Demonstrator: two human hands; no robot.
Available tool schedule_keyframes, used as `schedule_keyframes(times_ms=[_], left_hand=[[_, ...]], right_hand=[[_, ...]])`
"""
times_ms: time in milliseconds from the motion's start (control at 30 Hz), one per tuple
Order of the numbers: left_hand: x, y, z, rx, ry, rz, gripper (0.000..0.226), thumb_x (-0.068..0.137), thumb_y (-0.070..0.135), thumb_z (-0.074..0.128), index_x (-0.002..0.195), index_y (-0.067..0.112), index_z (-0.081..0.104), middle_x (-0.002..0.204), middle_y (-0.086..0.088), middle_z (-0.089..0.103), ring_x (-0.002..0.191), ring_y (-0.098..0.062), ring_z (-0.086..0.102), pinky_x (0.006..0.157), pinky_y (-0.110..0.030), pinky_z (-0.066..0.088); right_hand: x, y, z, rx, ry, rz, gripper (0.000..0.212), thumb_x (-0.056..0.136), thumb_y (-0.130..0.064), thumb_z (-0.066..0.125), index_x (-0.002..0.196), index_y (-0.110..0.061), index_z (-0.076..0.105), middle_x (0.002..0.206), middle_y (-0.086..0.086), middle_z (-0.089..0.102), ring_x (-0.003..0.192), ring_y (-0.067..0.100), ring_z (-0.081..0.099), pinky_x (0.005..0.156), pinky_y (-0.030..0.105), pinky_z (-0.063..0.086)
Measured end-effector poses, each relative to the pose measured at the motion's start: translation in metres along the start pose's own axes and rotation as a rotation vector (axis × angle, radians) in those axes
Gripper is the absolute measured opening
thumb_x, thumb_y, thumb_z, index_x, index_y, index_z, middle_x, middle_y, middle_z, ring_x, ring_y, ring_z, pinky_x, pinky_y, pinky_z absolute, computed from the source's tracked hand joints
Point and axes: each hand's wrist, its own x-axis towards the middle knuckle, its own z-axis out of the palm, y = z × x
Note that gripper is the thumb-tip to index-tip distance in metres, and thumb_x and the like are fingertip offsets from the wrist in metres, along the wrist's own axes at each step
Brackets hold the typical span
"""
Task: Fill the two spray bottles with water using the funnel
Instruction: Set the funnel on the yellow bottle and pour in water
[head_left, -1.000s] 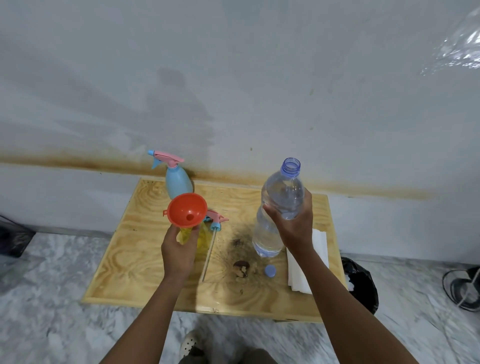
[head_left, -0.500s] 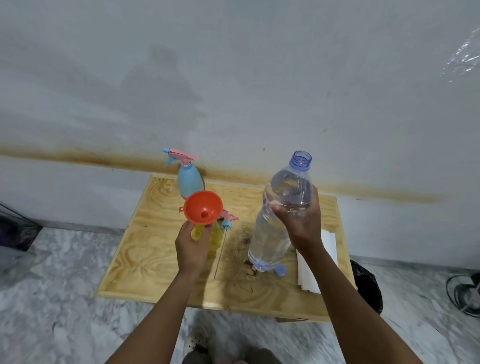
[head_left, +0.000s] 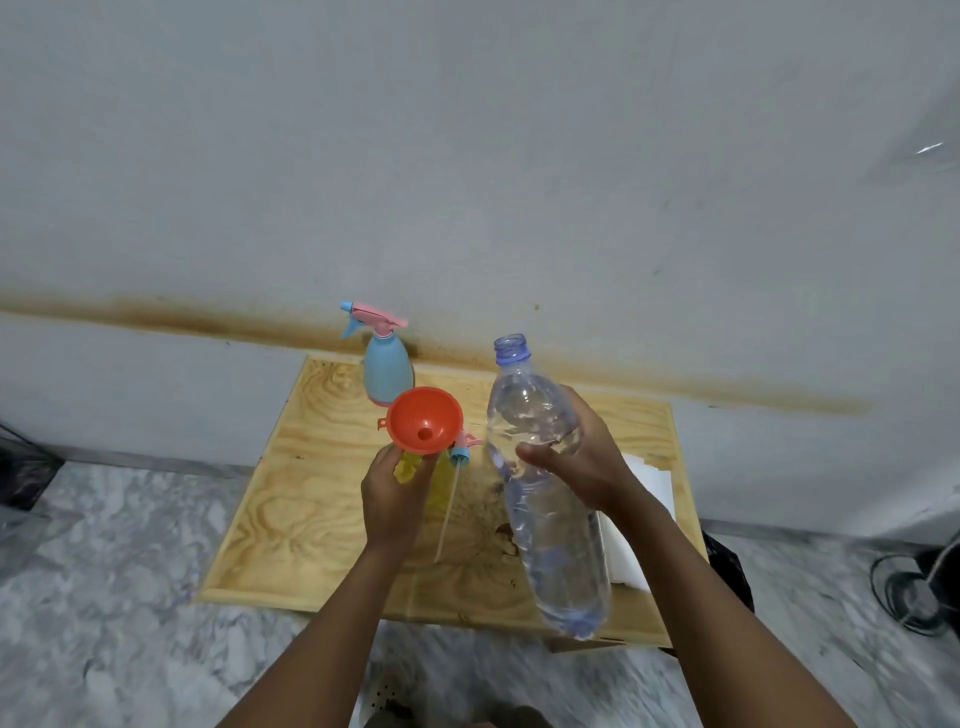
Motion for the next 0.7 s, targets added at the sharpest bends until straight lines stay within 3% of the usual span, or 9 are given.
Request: schedule_keyframes(times_ms=[67,200,300,367,433,500,600,700], left_hand=[[0.0,-0.001,-0.001,0.021,0.003,0.027,0.012,0.087,0.031,0.075,0.096,0.025,0.07,0.095,0.002,0.071,0.086,0.003,0.062,0.07,-0.024,0.047],[0.002,-0.003,-0.004,0.078,-0.02,0.077,0.018,0.086,0.025,0.078,0.1,0.022,0.068,0.099,0.003,0.069,0.092,-0.014,0.063,0.076,-0.034,0.052],[0.001,-0.005,-0.012,0.165,-0.08,0.128,0.044,0.083,0.021,0.08,0.122,0.012,0.063,0.117,-0.002,0.066,0.11,-0.017,0.059,0.087,-0.032,0.049],[0.0,-0.009,-0.023,0.184,-0.107,0.127,0.067,0.082,0.032,0.075,0.14,0.006,0.051,0.135,-0.008,0.058,0.123,-0.019,0.053,0.097,-0.036,0.048],[-0.001,-0.002,-0.034,0.101,-0.117,0.065,0.075,0.084,0.045,0.061,0.148,0.013,0.041,0.144,-0.004,0.051,0.128,-0.016,0.05,0.103,-0.035,0.045],[0.0,0.009,-0.041,0.007,-0.081,0.028,0.07,0.085,0.048,0.054,0.147,0.019,0.043,0.135,0.002,0.056,0.12,-0.013,0.054,0.096,-0.029,0.047],[0.008,0.029,-0.045,-0.065,0.007,0.015,0.039,0.095,0.035,0.054,0.13,0.019,0.061,0.105,0.01,0.066,0.098,-0.011,0.062,0.078,-0.02,0.049],[0.014,0.039,-0.046,-0.089,0.021,0.0,0.017,0.1,0.025,0.058,0.109,0.018,0.072,0.085,-0.008,0.07,0.079,-0.016,0.063,0.064,-0.01,0.048]], right_hand=[[0.0,-0.004,0.003,-0.005,-0.052,0.022,0.077,0.066,-0.049,0.08,0.136,-0.036,0.051,0.125,-0.011,0.066,0.111,0.006,0.066,0.088,0.021,0.052],[-0.002,-0.005,0.006,-0.015,-0.105,0.071,0.08,0.065,-0.051,0.079,0.138,-0.032,0.052,0.12,-0.007,0.069,0.106,0.009,0.069,0.085,0.025,0.054],[-0.004,-0.007,0.007,-0.03,-0.131,0.106,0.081,0.063,-0.053,0.079,0.136,-0.033,0.053,0.117,-0.01,0.07,0.104,0.007,0.069,0.084,0.024,0.052],[-0.006,-0.01,0.008,-0.056,-0.159,0.129,0.079,0.062,-0.055,0.079,0.134,-0.039,0.053,0.117,-0.014,0.07,0.104,0.004,0.068,0.084,0.021,0.051],[-0.007,-0.014,0.009,-0.065,-0.199,0.148,0.076,0.062,-0.056,0.078,0.132,-0.043,0.052,0.117,-0.019,0.069,0.105,0.0,0.067,0.083,0.017,0.05],[-0.008,-0.016,0.01,-0.085,-0.227,0.161,0.077,0.062,-0.058,0.078,0.134,-0.044,0.052,0.122,-0.02,0.067,0.11,0.0,0.065,0.089,0.023,0.052],[-0.01,-0.021,0.011,-0.114,-0.259,0.161,0.077,0.064,-0.058,0.076,0.136,-0.046,0.051,0.126,-0.022,0.065,0.113,-0.002,0.063,0.093,0.026,0.05],[-0.012,-0.025,0.012,-0.104,-0.275,0.178,0.074,0.066,-0.057,0.077,0.135,-0.043,0.053,0.124,-0.019,0.067,0.111,0.0,0.064,0.094,0.028,0.049]])
